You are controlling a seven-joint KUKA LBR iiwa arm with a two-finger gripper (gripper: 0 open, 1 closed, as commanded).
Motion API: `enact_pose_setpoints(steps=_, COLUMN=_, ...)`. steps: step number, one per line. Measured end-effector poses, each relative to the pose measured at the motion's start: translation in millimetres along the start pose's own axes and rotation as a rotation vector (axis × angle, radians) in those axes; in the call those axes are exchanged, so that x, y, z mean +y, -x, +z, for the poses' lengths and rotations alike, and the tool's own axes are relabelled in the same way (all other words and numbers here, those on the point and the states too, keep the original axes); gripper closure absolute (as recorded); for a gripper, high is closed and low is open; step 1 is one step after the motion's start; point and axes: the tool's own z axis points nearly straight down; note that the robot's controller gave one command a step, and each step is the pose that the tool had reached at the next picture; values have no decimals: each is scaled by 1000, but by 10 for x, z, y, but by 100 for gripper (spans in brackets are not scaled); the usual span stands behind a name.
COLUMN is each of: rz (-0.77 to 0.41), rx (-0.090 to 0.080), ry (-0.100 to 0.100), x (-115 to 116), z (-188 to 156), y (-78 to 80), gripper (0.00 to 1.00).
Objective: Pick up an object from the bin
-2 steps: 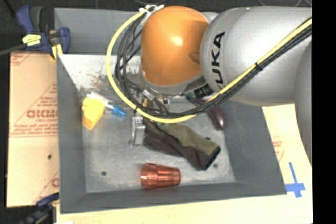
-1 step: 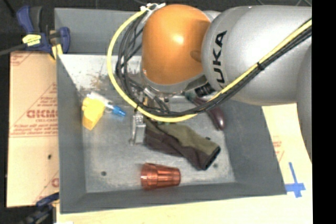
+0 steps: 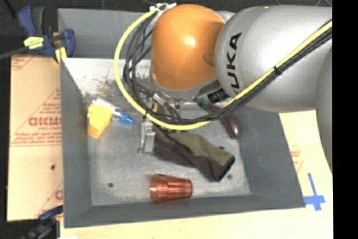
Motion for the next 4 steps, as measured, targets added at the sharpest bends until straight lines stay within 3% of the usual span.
enact_pose_setpoints(steps=1, rz=44, rx=-2, ry=1, x=48, z=-86, y=279, gripper=0)
enact_pose_setpoints(steps=2, rz=155, rx=-6, ry=2, x=-99, z=161, y=315, gripper=0)
enact_pose_setpoints(steps=3, rz=-120, rx=-5, ry=0, x=-576, z=409, y=-125, gripper=0)
enact_pose_setpoints(steps=4, rz=-219, rx=-6, ry=-1, x=-836, z=675, y=-294, gripper=0)
